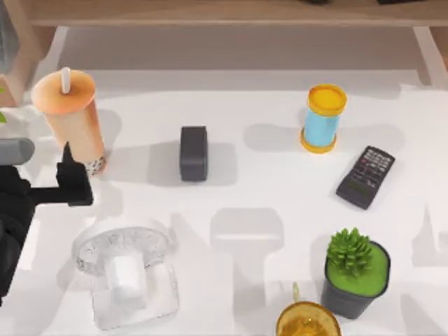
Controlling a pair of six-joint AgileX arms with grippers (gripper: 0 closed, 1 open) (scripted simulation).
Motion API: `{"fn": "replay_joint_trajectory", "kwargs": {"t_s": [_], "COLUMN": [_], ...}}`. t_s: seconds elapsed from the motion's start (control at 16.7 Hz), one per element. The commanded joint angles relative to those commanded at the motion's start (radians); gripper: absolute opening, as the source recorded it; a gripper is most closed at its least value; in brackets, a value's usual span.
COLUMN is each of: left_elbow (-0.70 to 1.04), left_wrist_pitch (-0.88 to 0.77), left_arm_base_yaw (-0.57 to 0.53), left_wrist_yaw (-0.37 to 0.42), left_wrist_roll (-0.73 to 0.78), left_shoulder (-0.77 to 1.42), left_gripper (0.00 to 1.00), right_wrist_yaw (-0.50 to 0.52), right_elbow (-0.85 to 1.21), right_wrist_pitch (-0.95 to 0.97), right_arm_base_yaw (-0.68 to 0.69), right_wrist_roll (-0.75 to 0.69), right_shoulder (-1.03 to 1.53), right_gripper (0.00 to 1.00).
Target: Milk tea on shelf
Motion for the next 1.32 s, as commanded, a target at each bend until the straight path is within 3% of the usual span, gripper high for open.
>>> {"fn": "replay_joint_trajectory", "kwargs": {"t_s": [0.3,0.72,1.32], "left_elbow": [0.034,0.048,0.322], "left_wrist_pitch": [0.162,0.174,0.222], "left_arm_base_yaw": [-0.066,-0.064,0.008], "left_wrist_yaw": [-0.015,-0.010,0.067], "left_wrist_roll": [-0.005,-0.004,0.011], "left_shoulder": [0.188,0.214,0.532], "left_gripper": [1.00,1.00,1.00], "right_wrist_yaw": [0.000,0.000,0.000], "right_elbow": [0.000,0.000,0.000], "right_wrist_pitch": [0.000,0.000,0.000], "right_arm_base_yaw": [0.000,0.000,0.000], "right_wrist_roll": [0.000,0.000,0.000], "right_shoulder": [0.000,0.000,0.000], "right_gripper": [1.00,1.00,1.00]}}
